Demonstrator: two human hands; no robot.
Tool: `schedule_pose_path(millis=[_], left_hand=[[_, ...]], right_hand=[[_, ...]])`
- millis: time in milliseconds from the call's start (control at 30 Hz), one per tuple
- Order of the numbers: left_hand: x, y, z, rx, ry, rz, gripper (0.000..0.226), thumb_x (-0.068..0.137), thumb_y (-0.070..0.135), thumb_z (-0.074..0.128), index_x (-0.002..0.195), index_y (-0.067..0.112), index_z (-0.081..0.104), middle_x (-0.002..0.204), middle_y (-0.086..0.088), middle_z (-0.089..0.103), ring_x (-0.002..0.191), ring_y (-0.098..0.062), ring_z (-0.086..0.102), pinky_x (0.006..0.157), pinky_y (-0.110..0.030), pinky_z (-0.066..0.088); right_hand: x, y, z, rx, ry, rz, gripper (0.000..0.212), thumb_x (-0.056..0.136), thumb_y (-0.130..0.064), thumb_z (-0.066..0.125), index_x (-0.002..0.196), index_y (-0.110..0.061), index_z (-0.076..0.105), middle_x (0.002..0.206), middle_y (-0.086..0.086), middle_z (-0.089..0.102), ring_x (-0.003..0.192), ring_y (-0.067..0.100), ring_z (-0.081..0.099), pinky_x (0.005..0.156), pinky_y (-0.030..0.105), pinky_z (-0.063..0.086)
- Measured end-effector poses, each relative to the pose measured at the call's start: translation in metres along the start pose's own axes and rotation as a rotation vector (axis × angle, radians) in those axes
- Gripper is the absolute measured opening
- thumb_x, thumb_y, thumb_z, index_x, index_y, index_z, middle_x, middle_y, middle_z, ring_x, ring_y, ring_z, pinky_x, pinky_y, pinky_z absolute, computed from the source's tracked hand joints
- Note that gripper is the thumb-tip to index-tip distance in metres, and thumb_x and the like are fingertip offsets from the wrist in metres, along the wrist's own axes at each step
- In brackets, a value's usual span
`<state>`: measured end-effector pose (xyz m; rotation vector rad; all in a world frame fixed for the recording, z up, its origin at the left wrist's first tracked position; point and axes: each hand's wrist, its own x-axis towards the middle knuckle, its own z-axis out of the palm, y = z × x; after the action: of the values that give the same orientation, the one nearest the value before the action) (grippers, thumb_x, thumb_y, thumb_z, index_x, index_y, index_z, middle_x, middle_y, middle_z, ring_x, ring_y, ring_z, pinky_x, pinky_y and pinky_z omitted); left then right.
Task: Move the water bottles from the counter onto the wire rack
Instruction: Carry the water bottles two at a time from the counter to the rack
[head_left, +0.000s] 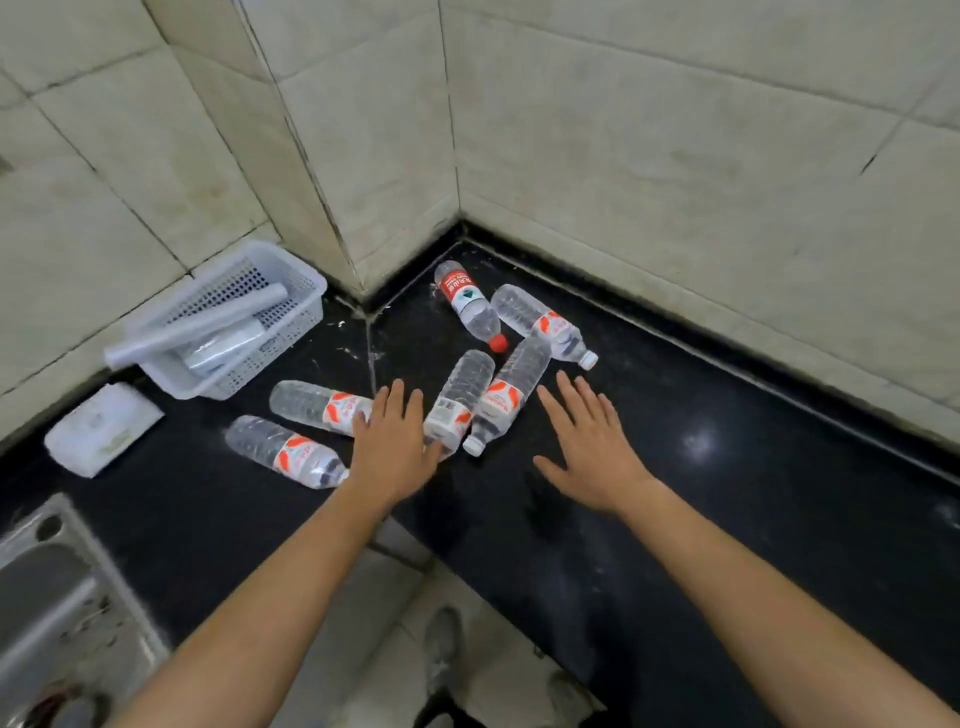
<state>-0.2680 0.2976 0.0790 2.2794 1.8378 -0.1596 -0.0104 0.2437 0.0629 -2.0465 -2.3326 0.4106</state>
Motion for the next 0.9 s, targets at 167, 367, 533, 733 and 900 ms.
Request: schedule_pose_path(millis=[167,367,533,733,900], left_hand=[[0.034,-0.035,0.048,-0.203,-0.176,0.002,0.077,0.096,0.042,0.056,0.156,0.008,0.022,0.157,-0.020,0.033,0.142,-0.038,0.037,0.111,-0.053,0.037],[0.026,-0.048,0.101,-0.484,-0.310,0.010,0.078,0.100,0.037,0.051,0.159,0.015,0.004,0.145,-0.020,0.048,0.122,-0.040,0.055,0.096,-0.051,0.048],[0.026,-0.052,0.108,-0.585,-0.329,0.007,0.083,0.101,0.034,0.051,0.159,0.020,-0.007,0.131,-0.019,0.062,0.108,-0.037,0.065,0.087,-0.047,0.053],[0.032,-0.044,0.098,-0.670,-0.372,-0.017,0.081,0.098,0.019,0.055,0.156,0.018,-0.001,0.132,-0.019,0.061,0.106,-0.035,0.065,0.092,-0.047,0.052],[0.026,-0.033,0.083,-0.633,-0.345,-0.077,0.078,0.101,0.019,0.051,0.158,0.019,-0.001,0.138,-0.021,0.056,0.115,-0.038,0.061,0.097,-0.043,0.047]], right_hand=[[0.038,-0.030,0.033,0.077,-0.134,0.060,0.090,0.096,-0.041,0.059,0.162,-0.018,0.002,0.170,0.011,0.004,0.156,0.033,0.004,0.125,0.050,0.018],[0.061,-0.065,0.073,0.363,-0.280,0.226,0.084,0.095,-0.034,0.062,0.160,-0.032,0.007,0.134,0.016,0.048,0.118,0.034,0.057,0.098,0.048,0.051],[0.067,-0.088,0.091,0.583,-0.320,0.336,0.081,0.087,-0.023,0.067,0.150,-0.039,0.020,0.134,0.013,0.046,0.115,0.033,0.058,0.097,0.047,0.051],[0.067,-0.083,0.086,0.978,-0.309,0.459,0.083,0.086,-0.001,0.069,0.154,-0.034,0.034,0.132,0.004,0.049,0.118,0.020,0.057,0.085,0.024,0.052],[0.055,-0.070,0.079,1.116,-0.260,0.596,0.063,0.076,-0.007,0.084,0.126,-0.035,0.059,0.120,0.005,0.061,0.097,0.016,0.064,0.091,0.031,0.056]])
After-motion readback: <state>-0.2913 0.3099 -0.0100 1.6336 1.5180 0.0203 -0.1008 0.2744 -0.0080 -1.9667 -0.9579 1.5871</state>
